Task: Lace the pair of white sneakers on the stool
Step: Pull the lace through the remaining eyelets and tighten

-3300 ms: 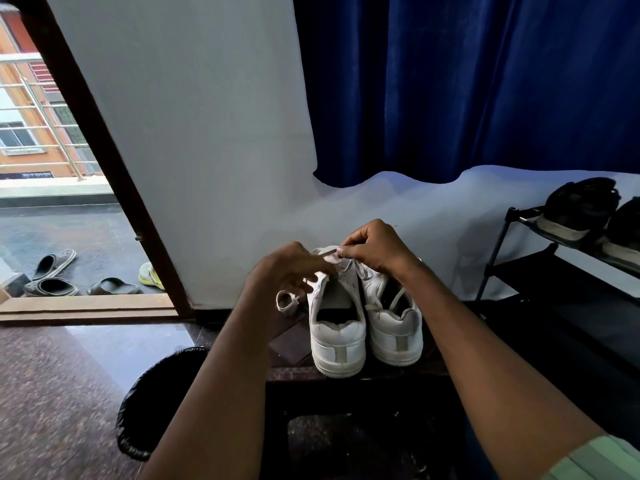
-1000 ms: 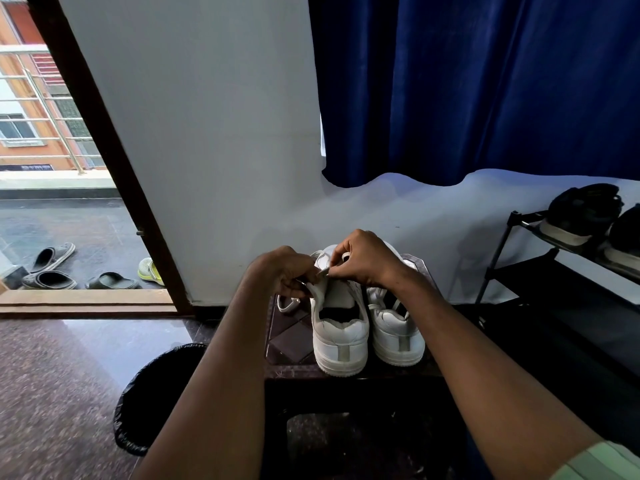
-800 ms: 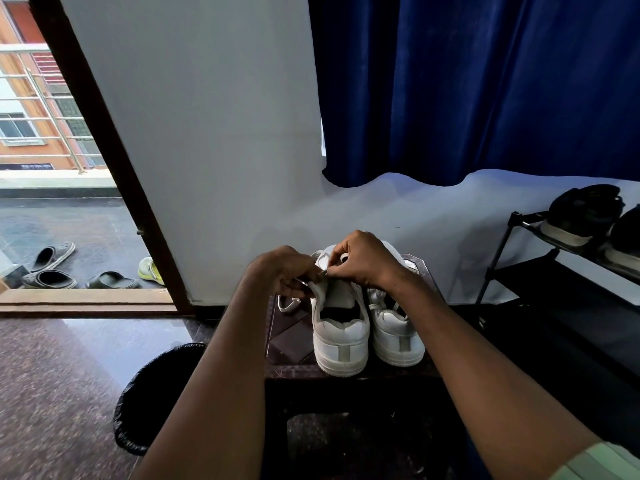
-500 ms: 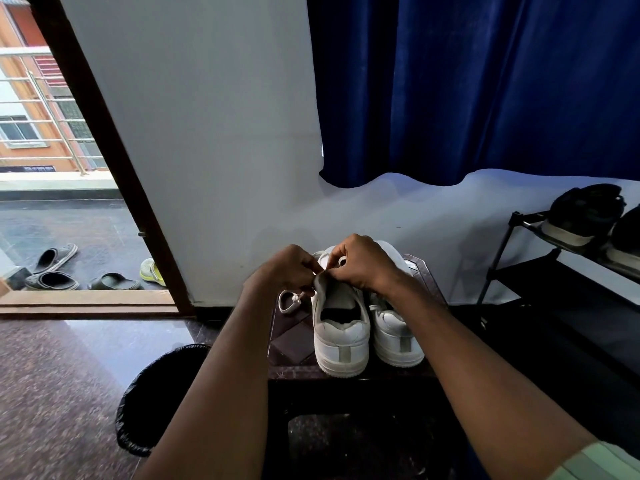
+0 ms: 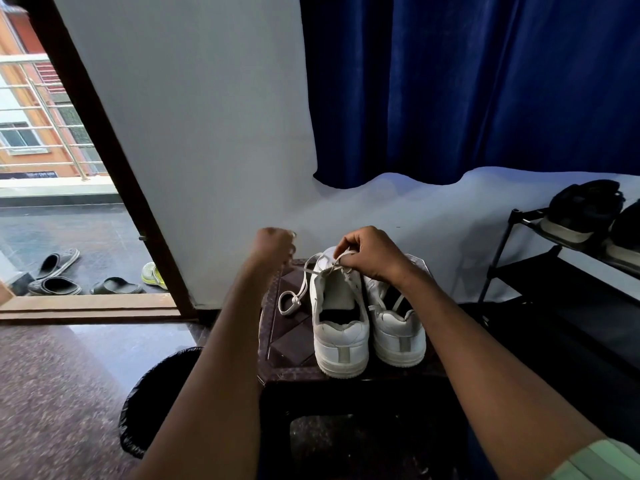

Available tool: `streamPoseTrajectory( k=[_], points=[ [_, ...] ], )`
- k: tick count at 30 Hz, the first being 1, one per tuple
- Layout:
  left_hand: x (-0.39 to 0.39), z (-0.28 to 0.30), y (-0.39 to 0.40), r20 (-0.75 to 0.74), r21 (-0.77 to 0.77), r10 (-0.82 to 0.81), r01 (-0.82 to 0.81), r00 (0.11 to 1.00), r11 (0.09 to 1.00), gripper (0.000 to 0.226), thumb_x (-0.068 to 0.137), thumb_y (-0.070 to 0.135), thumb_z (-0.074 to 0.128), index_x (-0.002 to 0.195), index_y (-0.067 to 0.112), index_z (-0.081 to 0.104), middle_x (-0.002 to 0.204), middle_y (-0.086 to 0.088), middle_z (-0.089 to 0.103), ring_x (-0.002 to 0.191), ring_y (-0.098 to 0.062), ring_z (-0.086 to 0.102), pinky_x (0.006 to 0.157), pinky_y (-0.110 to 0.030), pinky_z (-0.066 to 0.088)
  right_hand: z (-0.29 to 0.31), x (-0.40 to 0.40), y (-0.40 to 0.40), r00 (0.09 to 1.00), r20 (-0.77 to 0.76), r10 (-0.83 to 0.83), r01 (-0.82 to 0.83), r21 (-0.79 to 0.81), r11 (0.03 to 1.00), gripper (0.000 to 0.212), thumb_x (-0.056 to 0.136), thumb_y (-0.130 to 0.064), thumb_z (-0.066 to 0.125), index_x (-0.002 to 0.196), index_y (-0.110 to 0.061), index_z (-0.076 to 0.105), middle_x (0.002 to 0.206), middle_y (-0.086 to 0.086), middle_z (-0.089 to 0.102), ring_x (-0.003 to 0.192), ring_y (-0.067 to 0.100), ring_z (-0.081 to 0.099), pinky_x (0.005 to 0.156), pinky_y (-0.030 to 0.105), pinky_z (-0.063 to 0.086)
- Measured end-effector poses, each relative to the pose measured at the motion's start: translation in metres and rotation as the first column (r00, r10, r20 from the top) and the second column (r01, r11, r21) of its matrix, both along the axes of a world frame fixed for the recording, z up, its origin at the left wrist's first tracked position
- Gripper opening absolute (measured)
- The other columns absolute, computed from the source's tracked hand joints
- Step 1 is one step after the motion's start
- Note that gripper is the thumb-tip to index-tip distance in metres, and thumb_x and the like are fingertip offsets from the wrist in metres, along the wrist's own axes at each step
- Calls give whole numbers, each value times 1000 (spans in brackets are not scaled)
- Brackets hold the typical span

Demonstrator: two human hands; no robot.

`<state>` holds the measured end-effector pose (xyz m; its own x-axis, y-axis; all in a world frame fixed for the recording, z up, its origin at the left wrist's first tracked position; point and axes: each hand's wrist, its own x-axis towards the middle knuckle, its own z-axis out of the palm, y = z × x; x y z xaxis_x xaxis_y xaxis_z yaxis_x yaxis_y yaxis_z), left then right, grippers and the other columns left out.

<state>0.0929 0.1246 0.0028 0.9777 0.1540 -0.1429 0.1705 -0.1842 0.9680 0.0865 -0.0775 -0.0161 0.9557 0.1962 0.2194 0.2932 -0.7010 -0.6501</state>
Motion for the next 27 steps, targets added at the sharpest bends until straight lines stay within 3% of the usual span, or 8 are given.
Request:
streamPoseTrajectory(
  k=[3,6,11,15,17,21,23,27],
  points=[
    [1,-15,-6,-189,686,-195,271,962,675,25,86,32,63,90,11,74,83,-6,70,73,-22,67,60,-23,52,1,3,1,987,98,-124,114,103,988,8,82,-16,74,82,-20,81,74,-11,74,73,4,68,69,22,51],
    [2,-26,-10,-269,782,-194,332,943,528,44,81,51,58,73,9,65,75,-8,69,65,-23,64,66,-29,51,0,5,0,974,139,-180,156,167,974,6,85,-21,77,80,-18,79,71,-12,72,69,5,67,67,22,49],
    [1,-9,-17,159,271,-211,163,964,949,45,109,35,47,92,1,72,93,-9,68,87,-23,63,83,-33,51,-6,6,-4,986,85,-146,141,62,988,14,84,-31,81,80,-18,78,73,-9,72,66,3,62,61,20,43],
    [-5,-2,-17,329,-212,-91,167,940,963,48,110,39,37,84,6,61,76,-6,64,65,-15,61,66,-30,51,-9,5,-3,999,35,-27,29,-34,999,6,76,-22,85,81,-21,82,76,-9,74,68,-1,62,66,21,42],
    [4,-9,-15,333,111,-112,79,936,991,50,110,41,42,76,7,56,67,-7,54,58,-22,52,61,-32,45,-9,5,-1,999,40,-28,29,-43,999,6,74,-19,84,80,-21,82,74,-9,73,68,1,62,67,22,43],
    [9,-33,-12,-34,778,-242,178,970,603,43,98,45,57,78,7,65,80,-16,68,79,-34,69,63,-32,47,-9,6,0,998,59,-38,37,22,999,4,80,-17,83,83,-19,82,78,-6,77,74,6,70,67,19,48],
    [6,-32,-16,-116,791,-242,237,963,565,46,96,48,57,68,11,59,73,-15,62,70,-32,63,60,-29,45,-8,6,-2,996,69,-49,44,68,997,3,81,-17,82,84,-18,82,79,-5,78,76,6,71,71,21,53],
    [-1,-7,-26,216,193,-188,146,958,970,36,107,32,50,87,6,67,95,-10,68,75,-15,59,73,-29,51,-3,3,-6,997,-49,61,-58,54,997,8,80,-19,86,87,-19,82,85,-5,79,81,6,72,78,28,58]
  ],
)
